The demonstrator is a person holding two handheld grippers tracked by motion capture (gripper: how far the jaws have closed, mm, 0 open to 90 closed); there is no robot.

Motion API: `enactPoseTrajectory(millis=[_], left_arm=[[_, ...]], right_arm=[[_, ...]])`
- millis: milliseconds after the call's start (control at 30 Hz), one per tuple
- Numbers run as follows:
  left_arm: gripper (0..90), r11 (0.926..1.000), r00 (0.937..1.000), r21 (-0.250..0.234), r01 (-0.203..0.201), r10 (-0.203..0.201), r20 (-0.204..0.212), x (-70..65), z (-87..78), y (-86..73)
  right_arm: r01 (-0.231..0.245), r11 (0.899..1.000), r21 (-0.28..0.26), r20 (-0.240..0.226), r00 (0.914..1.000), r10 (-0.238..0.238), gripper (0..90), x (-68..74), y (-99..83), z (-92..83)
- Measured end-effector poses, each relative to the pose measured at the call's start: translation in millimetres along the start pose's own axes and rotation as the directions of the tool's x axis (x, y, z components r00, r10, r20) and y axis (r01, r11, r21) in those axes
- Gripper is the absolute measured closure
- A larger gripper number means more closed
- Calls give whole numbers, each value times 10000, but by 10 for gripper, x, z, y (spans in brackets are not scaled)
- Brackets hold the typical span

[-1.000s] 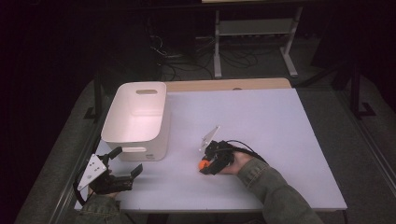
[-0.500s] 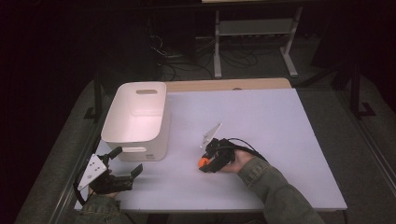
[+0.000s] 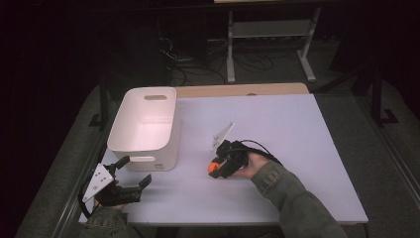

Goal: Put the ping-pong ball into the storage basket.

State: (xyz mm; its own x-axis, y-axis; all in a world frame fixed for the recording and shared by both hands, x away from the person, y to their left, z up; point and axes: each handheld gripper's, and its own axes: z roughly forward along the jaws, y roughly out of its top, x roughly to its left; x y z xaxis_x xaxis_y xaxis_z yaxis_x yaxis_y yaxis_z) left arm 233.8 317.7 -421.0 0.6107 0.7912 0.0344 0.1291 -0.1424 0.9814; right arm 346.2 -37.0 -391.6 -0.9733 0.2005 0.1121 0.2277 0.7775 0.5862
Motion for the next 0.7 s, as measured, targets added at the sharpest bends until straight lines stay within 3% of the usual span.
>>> enactPoseTrajectory(millis=[700], left_arm=[[24,10000,9999,24,35,-35,-95,6,-2,0]], right_arm=[[34,9997,-238,-83,10000,-36,494,8,239,-279]])
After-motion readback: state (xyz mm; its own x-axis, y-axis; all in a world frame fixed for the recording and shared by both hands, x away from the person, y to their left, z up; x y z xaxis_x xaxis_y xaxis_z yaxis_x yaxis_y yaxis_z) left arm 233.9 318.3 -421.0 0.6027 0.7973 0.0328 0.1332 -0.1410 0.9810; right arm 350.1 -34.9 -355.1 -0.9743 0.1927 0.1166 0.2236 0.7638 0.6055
